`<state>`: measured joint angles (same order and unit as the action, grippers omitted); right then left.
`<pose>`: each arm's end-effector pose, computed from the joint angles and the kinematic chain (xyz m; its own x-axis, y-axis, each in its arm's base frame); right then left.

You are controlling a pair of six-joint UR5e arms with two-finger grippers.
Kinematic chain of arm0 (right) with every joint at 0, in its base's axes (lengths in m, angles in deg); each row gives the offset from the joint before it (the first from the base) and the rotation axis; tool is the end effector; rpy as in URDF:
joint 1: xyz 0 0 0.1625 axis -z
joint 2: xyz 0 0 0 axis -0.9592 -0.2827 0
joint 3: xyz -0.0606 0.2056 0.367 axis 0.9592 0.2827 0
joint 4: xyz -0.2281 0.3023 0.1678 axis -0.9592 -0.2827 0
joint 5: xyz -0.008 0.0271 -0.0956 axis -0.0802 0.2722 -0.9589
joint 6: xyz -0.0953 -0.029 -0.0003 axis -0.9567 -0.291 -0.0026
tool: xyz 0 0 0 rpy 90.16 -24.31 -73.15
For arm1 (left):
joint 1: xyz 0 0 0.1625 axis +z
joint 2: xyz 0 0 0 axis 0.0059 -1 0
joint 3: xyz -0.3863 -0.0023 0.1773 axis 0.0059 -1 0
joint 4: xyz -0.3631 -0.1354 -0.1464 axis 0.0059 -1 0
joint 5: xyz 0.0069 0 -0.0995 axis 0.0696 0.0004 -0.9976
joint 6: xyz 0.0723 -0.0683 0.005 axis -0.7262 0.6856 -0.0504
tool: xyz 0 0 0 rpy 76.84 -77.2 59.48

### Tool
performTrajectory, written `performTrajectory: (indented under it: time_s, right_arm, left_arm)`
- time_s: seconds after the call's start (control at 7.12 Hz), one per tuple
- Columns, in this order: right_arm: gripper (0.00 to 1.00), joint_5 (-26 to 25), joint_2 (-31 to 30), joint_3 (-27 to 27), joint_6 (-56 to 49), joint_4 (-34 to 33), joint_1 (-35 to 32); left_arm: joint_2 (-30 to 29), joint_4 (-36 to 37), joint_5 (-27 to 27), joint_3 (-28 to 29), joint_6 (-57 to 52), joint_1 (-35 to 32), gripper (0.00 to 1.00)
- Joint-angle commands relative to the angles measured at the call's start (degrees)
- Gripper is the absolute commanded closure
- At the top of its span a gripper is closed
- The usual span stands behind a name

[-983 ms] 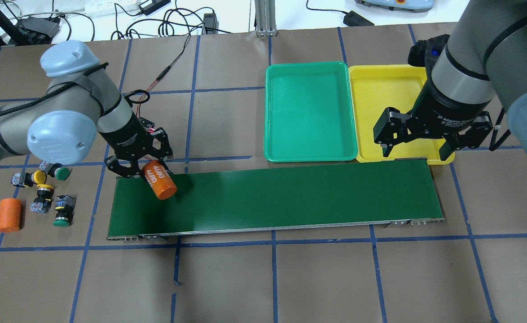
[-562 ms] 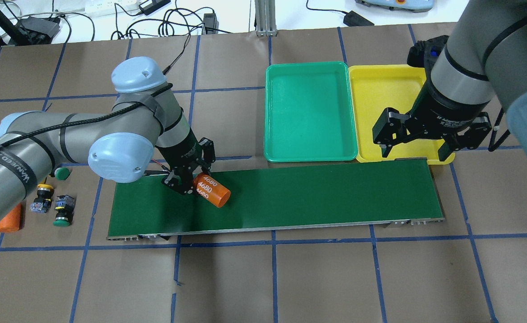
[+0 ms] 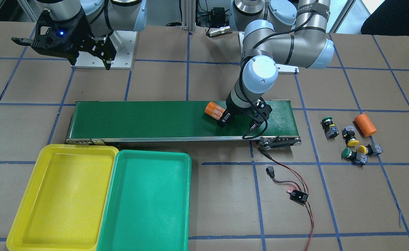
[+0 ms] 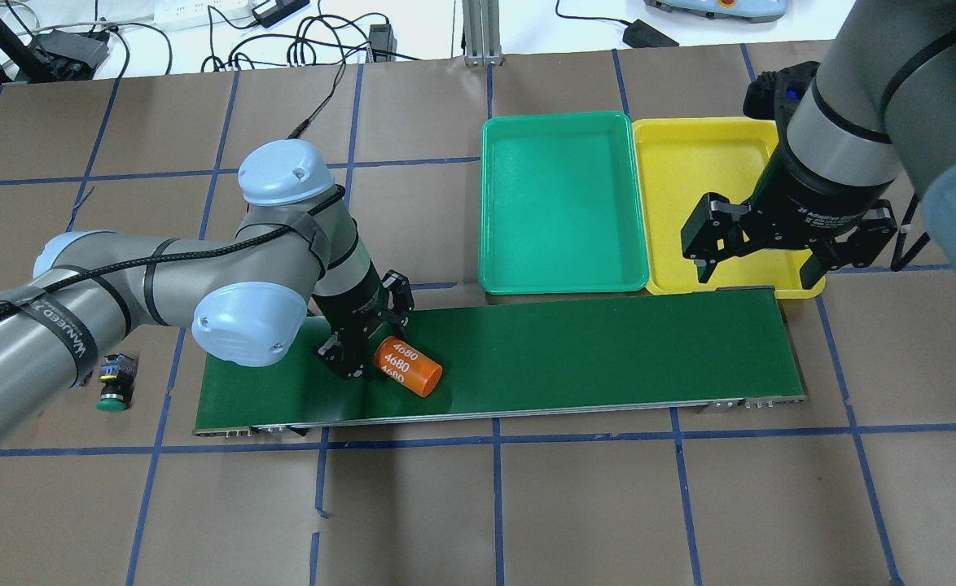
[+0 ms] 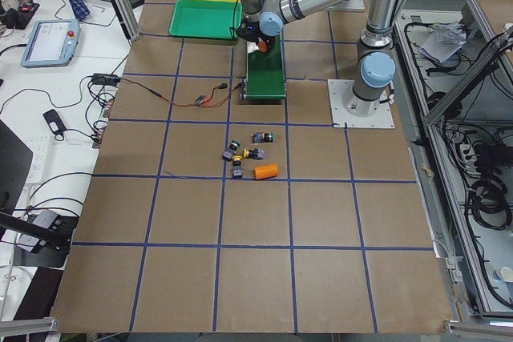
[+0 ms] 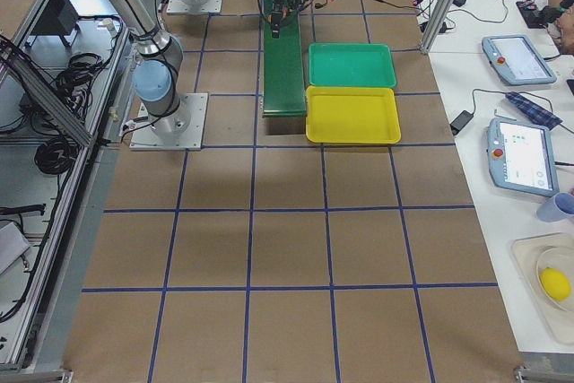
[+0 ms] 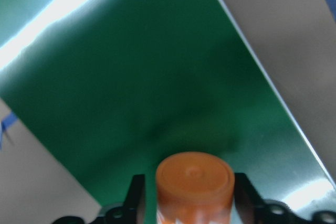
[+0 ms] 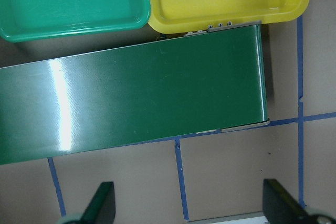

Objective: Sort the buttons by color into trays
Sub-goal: 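Set the orange cylinder on the green belt and open the left gripper, then draw the left gripper back toward the parts cluster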

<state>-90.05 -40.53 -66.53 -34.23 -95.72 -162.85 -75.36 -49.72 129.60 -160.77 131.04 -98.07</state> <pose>0.1271 -0.4111 0.4701 -0.9919 0.1261 0.0174 0.1269 0.9898 0.0647 -0.2077 -0.4517 0.2432 -0.6577 -0.7457 -0.1068 -0.7479 0.6296 0.2104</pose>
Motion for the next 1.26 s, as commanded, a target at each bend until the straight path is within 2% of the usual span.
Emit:
performTrajectory:
  time_s: [0.0, 0.42, 0.7, 0.84, 0.98, 1.12]
  right_arm:
    - [0.0, 0.3, -0.13, -0.33, 0.47, -0.05, -0.03]
    - [0.0, 0.21, -0.13, -0.42, 0.56, 0.04, -0.03]
    - [0.0, 0.21, -0.39, -1.3, 0.56, -0.14, -0.03]
    - [0.0, 0.21, -0.4, -1.3, 0.47, -0.14, 0.06]
    - [0.0, 0.21, -0.4, -1.39, 0.47, -0.23, -0.03]
    - [0.0, 0.3, -0.4, -1.39, 0.47, -0.4, -0.03]
  left_arm:
    - [1.82, -0.03, 1.15, -0.4, -14.89, 7.24, 0.0]
    - [3.42, -0.83, 1.76, -0.4, -41.66, 22.62, 0.0]
    - [2.55, -0.74, 10.87, -0.66, -60.74, 31.59, 0.0]
    - [1.84, -0.48, 10.73, -1.97, -66.75, 36.85, 0.0]
    - [1.31, 2.92, 10.64, -4.33, -72.64, 40.65, 0.0]
    - [0.18, 6.69, 10.9, -5.57, -79.23, 41.73, 0.0]
